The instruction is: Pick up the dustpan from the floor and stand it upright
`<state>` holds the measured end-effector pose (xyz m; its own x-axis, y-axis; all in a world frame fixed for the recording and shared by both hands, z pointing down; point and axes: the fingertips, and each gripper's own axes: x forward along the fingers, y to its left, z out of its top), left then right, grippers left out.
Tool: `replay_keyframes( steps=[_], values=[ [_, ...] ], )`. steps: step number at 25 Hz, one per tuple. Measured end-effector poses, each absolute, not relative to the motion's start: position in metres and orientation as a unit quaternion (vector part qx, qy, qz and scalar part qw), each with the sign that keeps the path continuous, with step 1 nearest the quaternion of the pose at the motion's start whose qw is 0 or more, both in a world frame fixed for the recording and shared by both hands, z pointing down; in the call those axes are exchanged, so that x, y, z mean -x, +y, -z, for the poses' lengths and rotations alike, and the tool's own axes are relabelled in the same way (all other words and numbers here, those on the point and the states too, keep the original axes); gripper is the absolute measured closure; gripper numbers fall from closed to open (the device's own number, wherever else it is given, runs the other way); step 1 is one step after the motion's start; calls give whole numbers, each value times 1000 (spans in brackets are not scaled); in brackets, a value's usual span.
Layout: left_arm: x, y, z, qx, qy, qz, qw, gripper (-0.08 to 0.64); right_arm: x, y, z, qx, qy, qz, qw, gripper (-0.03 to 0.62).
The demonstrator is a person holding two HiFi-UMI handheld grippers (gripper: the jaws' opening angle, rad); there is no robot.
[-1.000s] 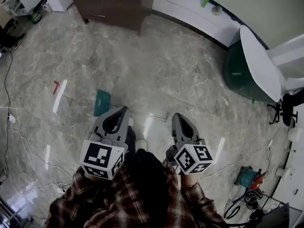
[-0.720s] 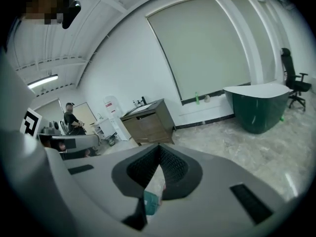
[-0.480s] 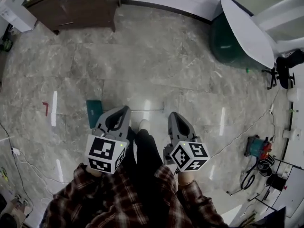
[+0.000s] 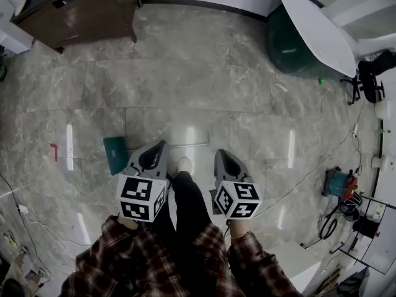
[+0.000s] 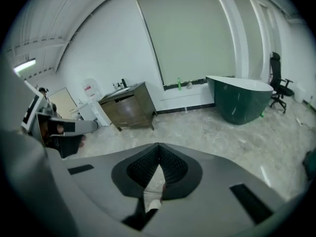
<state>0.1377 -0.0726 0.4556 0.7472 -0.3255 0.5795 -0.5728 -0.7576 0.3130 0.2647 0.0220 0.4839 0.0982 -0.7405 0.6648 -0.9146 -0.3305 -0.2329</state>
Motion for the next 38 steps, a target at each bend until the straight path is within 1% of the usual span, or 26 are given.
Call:
replay_keyframes(
  steps=[7, 11, 15, 19, 23, 29, 35, 38],
  values=[
    [-164, -55, -536, -889, -221, -305, 262, 558, -290, 37, -576, -738, -524, -398, 151, 581],
    [-170, -53, -590, -882, -212, -325, 266, 559, -304, 46, -640, -734, -494, -448, 124, 575],
    [-177, -54, -646, -874, -218, -334, 276, 558, -323, 50, -701, -727, -476, -487, 88, 510],
    [-178, -51, -692, -863, -212, -355, 290, 558, -336, 58, -761, -729, -443, -516, 72, 483],
    [-179, -51, -735, -857, -206, -369, 294, 559, -342, 58, -820, -729, -410, -547, 38, 455],
    [-183, -63, -814, -843, -207, -403, 291, 560, -344, 62, -904, -723, -359, -590, 13, 449],
    [-182, -77, -904, -826, -206, -435, 295, 558, -343, 72, -996, -716, -319, -621, 13, 449],
    [-181, -76, -952, -818, -194, -451, 299, 558, -346, 77, -1044, -715, -300, -631, 28, 449]
  ],
)
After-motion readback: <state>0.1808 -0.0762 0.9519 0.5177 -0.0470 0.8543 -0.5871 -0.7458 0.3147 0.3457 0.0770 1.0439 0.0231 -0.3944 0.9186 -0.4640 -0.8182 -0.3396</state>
